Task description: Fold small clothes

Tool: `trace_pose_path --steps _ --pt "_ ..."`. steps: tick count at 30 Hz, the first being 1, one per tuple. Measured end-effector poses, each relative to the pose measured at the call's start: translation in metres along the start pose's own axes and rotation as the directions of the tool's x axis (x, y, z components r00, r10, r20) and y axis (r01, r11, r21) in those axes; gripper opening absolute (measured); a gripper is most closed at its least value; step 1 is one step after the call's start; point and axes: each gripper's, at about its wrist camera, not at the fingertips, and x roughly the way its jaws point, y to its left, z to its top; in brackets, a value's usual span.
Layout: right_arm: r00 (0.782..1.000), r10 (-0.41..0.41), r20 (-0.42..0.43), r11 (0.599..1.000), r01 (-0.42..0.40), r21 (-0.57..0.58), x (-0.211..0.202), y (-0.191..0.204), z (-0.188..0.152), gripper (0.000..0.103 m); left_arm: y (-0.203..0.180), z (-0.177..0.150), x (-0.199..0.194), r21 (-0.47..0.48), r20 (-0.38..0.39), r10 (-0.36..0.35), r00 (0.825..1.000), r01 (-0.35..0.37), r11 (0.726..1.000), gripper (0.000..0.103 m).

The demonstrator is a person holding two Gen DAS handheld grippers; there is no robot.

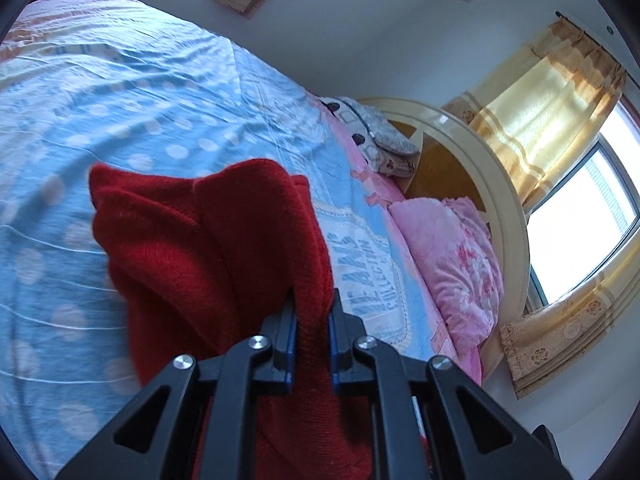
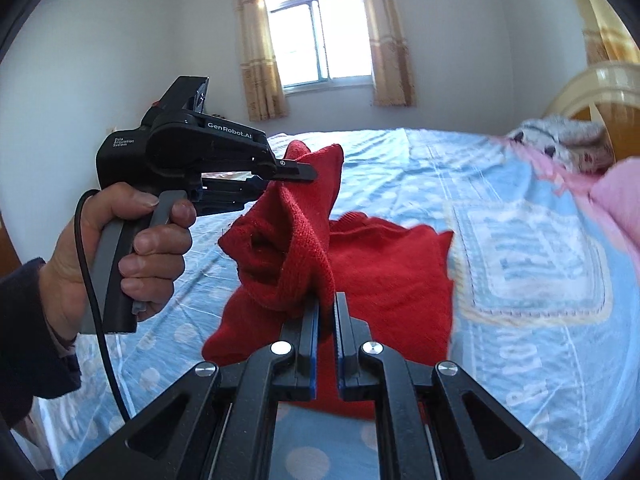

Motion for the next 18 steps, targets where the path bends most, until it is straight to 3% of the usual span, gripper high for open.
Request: trace_pose_path --steps 8,14,17,18 --pt "0.995 0.036 -0.093 0.993 -0.025 0.117 0.009 -0.033 -0.019 0.005 -0.019 -0.012 0.044 0.086 -0.084 0.059 0.995 -0.052 0.995 0.013" --pt "0.989 0.068 -0.132 0.976 -0.039 0.215 0.01 -0.054 -0.033 0.005 -0.038 -0.024 0.07 0.195 -0.114 0.141 0.984 -0.117 0.974 0.013" --pt "0.984 0.097 -0.15 0.96 -0.053 0.275 0.011 -0.066 -0.039 0.005 -0.05 -0.029 0.076 0.247 -0.108 0.193 0.975 -0.162 0.955 0.022" --pt "0.983 0.096 -0.156 0.958 -0.049 0.282 0.011 -0.068 -0.04 0.005 -0.056 -0.032 0.074 0.276 -0.095 0.211 0.973 -0.178 0.945 0.03"
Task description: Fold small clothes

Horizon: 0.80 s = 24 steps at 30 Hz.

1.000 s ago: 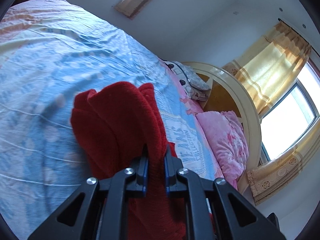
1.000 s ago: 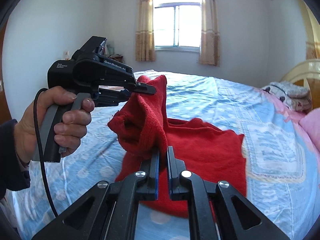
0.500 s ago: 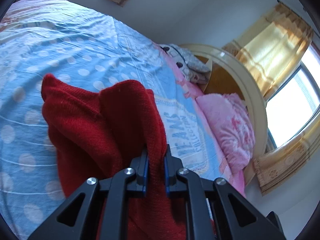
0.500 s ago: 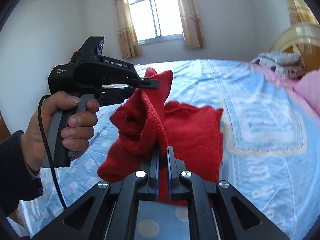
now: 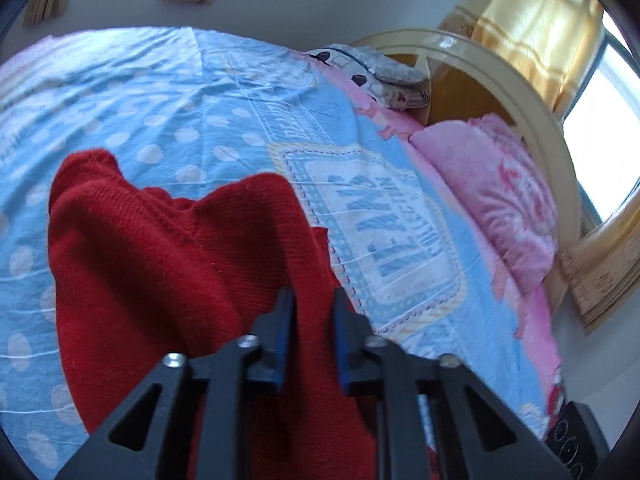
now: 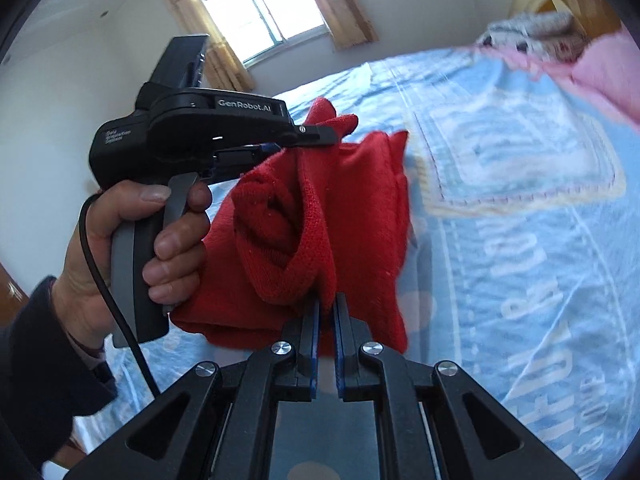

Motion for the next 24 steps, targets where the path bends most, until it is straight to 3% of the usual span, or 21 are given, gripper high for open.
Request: trace_pose_path --steps 6,8,10,11,12,14,17,19,20,21,24 --pt "1.0 -0.006 0.018 0.999 0.006 0.033 -0.01 -0.021 -0.005 0.003 -0.011 -0.021 -0.04 0.118 0.105 0.072 0.992 -0.085 0.989 0.067" --pt "0.998 -0.022 0.054 0.999 0.019 0.044 -0.02 -0.026 -0.004 0.005 -0.005 -0.035 -0.054 0.132 0.147 0.143 0.979 -0.163 0.978 0.072" --pt "0.995 -0.036 0.095 0.999 0.032 0.042 -0.03 -0.027 -0.002 0.023 0.004 -0.051 -0.068 0.146 0.181 0.178 0.967 -0.206 0.968 0.075" --pt "0.992 -0.026 0.121 0.999 0.02 0.047 -0.035 -0.027 0.001 0.045 0.011 -0.062 -0.075 0.146 0.204 0.208 0.957 -0.239 0.96 0.077" --pt "0.987 0.001 0.161 0.998 -0.011 0.056 -0.042 -0.026 0.004 0.057 0.015 -0.07 -0.08 0.142 0.223 0.225 0.949 -0.26 0.955 0.081" --pt "0.981 0.025 0.193 0.998 -0.036 0.051 -0.045 -0.019 0.013 0.057 0.024 -0.085 -0.084 0.14 0.242 0.235 0.941 -0.274 0.952 0.085" --pt "0.985 0.024 0.173 1.0 -0.022 -0.012 -0.033 0.002 0.028 0.057 0.032 -0.094 -0.076 0.139 0.206 0.241 0.948 -0.272 0.952 0.086" --pt "0.993 0.026 0.118 0.999 -0.022 -0.038 -0.016 0.013 0.034 0.052 0.033 -0.096 -0.072 0.133 0.199 0.233 0.952 -0.261 0.956 0.086" --pt "0.998 -0.026 0.056 0.999 0.028 -0.047 -0.002 0.015 0.035 0.019 0.032 -0.095 -0.069 0.132 0.195 0.221 0.956 -0.248 0.96 0.086" --pt "0.997 -0.075 0.021 0.996 0.076 -0.039 0.006 0.013 0.034 0.005 0.031 -0.097 -0.069 0.135 0.192 0.213 0.958 -0.241 0.961 0.086" --pt "0.994 -0.095 -0.045 0.995 0.094 -0.033 0.011 0.005 0.017 0.004 0.025 -0.102 -0.068 0.168 0.188 0.205 0.961 -0.237 0.957 0.087"
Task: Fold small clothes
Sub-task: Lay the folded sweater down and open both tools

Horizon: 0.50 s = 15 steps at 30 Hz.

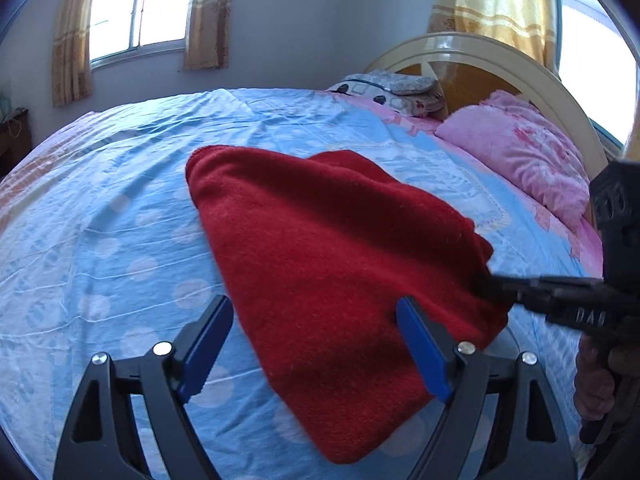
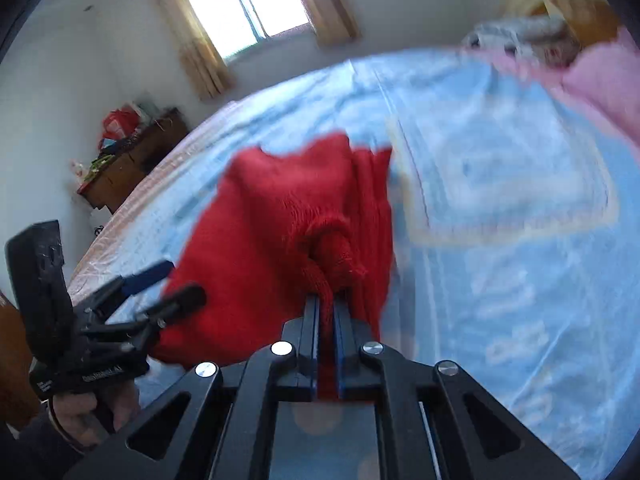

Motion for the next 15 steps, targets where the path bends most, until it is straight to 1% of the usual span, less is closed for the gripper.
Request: trace_pose_path --steps 1,3,5,7,8,9,11,12,15 --pt "1.0 -0.022 -0.009 0.999 0.021 -0.028 -0.002 0.001 -0.007 0.004 -0.003 -0.003 0.0 0.02 -0.007 -0.012 1.0 0.012 1.0 0.09" --pt "0.999 -0.03 -0.022 0.997 0.028 -0.073 -0.008 0.001 -0.022 0.004 -0.006 -0.004 0.001 0.036 -0.012 -0.017 1.0 0.017 0.999 0.093" --pt "0.999 -0.035 -0.012 0.995 0.034 -0.089 -0.013 0.0 -0.021 0.004 -0.006 -0.004 0.006 0.039 -0.039 -0.021 0.999 0.023 0.999 0.094" --pt "1.0 -0.023 0.018 0.996 0.024 -0.089 -0.023 -0.003 -0.011 0.006 -0.005 -0.004 0.012 0.032 -0.07 -0.021 0.997 0.023 0.999 0.094" --pt "0.999 -0.015 0.042 0.997 0.018 -0.08 -0.029 -0.006 -0.003 0.013 -0.004 -0.004 0.015 0.024 -0.083 -0.022 0.996 0.024 0.999 0.095" --pt "0.997 -0.024 0.067 0.997 0.029 -0.076 -0.033 -0.006 0.004 0.029 -0.002 -0.005 0.015 0.014 -0.09 -0.022 0.996 0.023 1.0 0.097" --pt "0.99 -0.038 0.133 0.998 0.045 -0.05 -0.04 -0.012 0.021 0.045 0.002 -0.006 0.015 -0.01 -0.095 -0.04 0.995 0.039 0.999 0.097" --pt "0.986 -0.038 0.16 0.999 0.043 -0.028 -0.041 -0.017 0.033 0.045 0.003 -0.007 0.015 -0.019 -0.096 -0.048 0.994 0.047 0.999 0.098" --pt "0.988 -0.047 0.146 0.999 0.046 0.011 -0.027 -0.025 0.066 0.045 0.007 -0.009 0.016 -0.042 -0.103 -0.067 0.992 0.063 0.997 0.099"
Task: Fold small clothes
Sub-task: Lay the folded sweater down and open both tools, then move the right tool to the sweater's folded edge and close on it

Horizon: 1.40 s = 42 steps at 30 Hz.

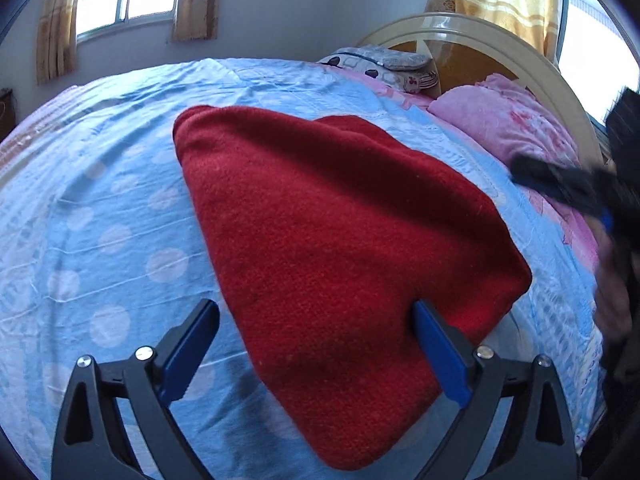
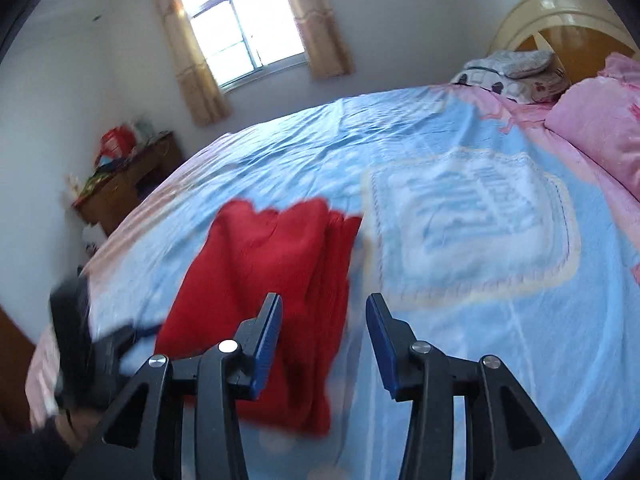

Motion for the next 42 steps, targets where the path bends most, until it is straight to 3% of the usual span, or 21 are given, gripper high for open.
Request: trace_pose_path --steps 7,8,9,14,17,20,23,26,30,32,34,35,36,38,42 --pt "0.987 0.037 -0.157 0.999 -0.038 -0.004 0.09 0.014 0.04 0.045 -0.002 -0.004 -0.005 -0.002 0.014 0.009 1.0 -0.009 1.0 0.101" --pt "0.982 0.05 -0.183 0.999 -0.052 -0.005 0.101 0.016 0.04 0.036 -0.003 -0.004 -0.005 0.004 0.015 0.014 1.0 -0.014 1.0 0.101" --pt "0.98 0.034 -0.198 0.999 -0.039 -0.021 0.109 0.02 0.04 0.005 -0.004 -0.004 -0.005 0.007 0.016 0.019 1.0 -0.019 1.0 0.101" --pt "0.986 -0.116 -0.12 0.993 0.116 -0.012 0.103 0.009 0.039 0.005 -0.006 -0.004 -0.003 0.014 0.003 0.021 1.0 -0.021 1.0 0.103" --pt "0.978 -0.153 -0.143 0.987 0.158 0.026 0.106 -0.01 0.032 0.005 -0.006 -0.004 -0.001 0.018 -0.01 0.016 1.0 -0.016 1.0 0.103" --pt "0.983 -0.115 -0.144 0.993 0.116 -0.003 0.104 -0.01 0.026 0.007 -0.005 -0.004 0.0 0.017 -0.014 0.018 1.0 -0.017 1.0 0.103" --pt "0.99 -0.091 -0.106 0.995 0.093 0.022 0.081 -0.012 0.026 0.023 -0.002 -0.002 0.0 0.01 -0.013 0.015 1.0 -0.015 1.0 0.103" --pt "0.999 -0.02 -0.05 0.999 0.021 0.025 0.044 -0.005 0.02 0.024 -0.003 -0.001 0.001 0.007 -0.013 0.016 1.0 -0.016 1.0 0.103" --pt "0.998 0.065 -0.012 0.995 -0.066 -0.069 -0.001 0.024 -0.004 0.024 -0.003 0.0 0.002 0.009 -0.013 0.016 1.0 -0.016 1.0 0.103" --pt "0.992 0.118 -0.045 0.982 -0.123 -0.145 -0.01 0.042 -0.021 0.024 -0.003 0.0 0.002 0.01 -0.012 0.016 1.0 -0.016 1.0 0.103" --pt "0.99 0.106 -0.094 0.971 -0.124 -0.207 -0.006 0.051 -0.038 0.024 -0.003 -0.001 0.001 0.011 -0.006 0.015 1.0 -0.015 1.0 0.103" --pt "0.991 0.066 -0.119 0.967 -0.093 -0.238 0.0 0.055 -0.046 0.024 -0.003 -0.001 0.0 0.012 0.001 0.011 1.0 -0.011 1.0 0.103" --pt "0.989 -0.028 -0.147 0.96 -0.015 -0.28 0.01 0.057 -0.055 0.024 -0.003 -0.002 -0.002 0.011 0.009 0.004 1.0 -0.004 1.0 0.103" --pt "0.965 -0.087 -0.246 0.966 0.021 -0.259 0.029 0.046 -0.07 0.024 0.001 -0.003 -0.008 -0.001 0.035 -0.018 0.999 0.018 1.0 0.103" --pt "0.972 -0.063 -0.224 0.975 0.012 -0.224 0.023 0.038 -0.074 0.021 0.014 -0.003 -0.011 -0.068 0.055 -0.011 0.998 0.015 0.998 0.103"
